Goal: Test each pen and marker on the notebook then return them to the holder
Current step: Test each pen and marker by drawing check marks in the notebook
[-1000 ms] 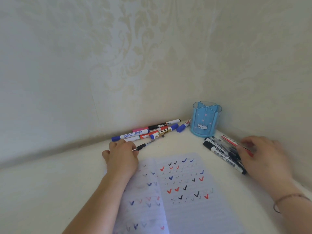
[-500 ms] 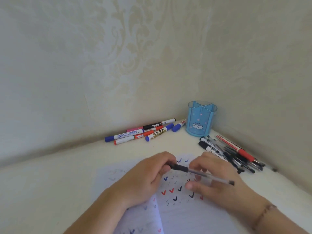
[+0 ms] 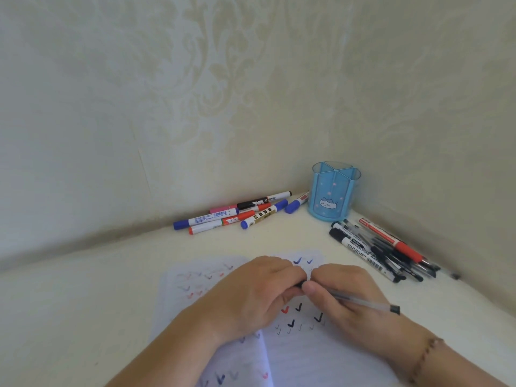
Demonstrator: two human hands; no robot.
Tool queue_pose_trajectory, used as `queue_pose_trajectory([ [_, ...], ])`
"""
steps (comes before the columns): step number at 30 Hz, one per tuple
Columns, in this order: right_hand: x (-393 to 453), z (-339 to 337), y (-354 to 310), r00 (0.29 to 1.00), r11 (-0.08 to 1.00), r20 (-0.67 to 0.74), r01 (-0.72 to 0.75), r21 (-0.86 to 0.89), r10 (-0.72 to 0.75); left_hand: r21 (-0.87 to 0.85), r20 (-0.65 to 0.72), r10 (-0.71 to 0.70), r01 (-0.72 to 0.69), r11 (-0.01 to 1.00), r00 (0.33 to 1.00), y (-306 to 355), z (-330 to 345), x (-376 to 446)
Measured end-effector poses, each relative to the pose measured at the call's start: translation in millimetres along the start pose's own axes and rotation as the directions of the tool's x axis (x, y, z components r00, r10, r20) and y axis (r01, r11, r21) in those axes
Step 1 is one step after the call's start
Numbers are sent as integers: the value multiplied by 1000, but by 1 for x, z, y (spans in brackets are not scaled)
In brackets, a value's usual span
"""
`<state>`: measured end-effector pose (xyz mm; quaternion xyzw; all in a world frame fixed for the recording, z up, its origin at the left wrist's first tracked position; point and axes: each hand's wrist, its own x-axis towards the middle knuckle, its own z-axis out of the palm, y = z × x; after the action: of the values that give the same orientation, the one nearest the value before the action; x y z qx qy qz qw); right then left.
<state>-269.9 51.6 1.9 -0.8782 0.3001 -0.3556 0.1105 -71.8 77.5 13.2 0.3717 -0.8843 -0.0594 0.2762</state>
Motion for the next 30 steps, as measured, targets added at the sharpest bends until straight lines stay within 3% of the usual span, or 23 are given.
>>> queue_pose_trajectory([
  [5,-2,-3,-1,999,1000,29,-13,26,13,5,42,-10,10,1000,999,-8,1,0],
  [8,-4,-9,-4,998,979,-7,-66,195,69,-52,68,-123,126,991,990,-7,-2,-3],
  [12,-10,-24,6,924,700,-111,-194,688,365,-247,-23,-276,262,933,961,-13,-6,-11],
  [15,-13,-36,13,895,578,-35,-257,774,445,-218,-44,-285,269,938,958,-14,-7,-14],
  [22,-13,-29,4,803,562,30,-442,699,595,-170,-2,-314,309,936,949,-14,-5,-10],
  [27,-15,-27,9,810,727,-16,-518,450,587,-184,-23,-321,311,932,947,-18,-4,-10],
  [30,-17,-25,13,823,757,19,-531,379,568,-175,-16,-325,317,932,946,-18,-4,-10],
])
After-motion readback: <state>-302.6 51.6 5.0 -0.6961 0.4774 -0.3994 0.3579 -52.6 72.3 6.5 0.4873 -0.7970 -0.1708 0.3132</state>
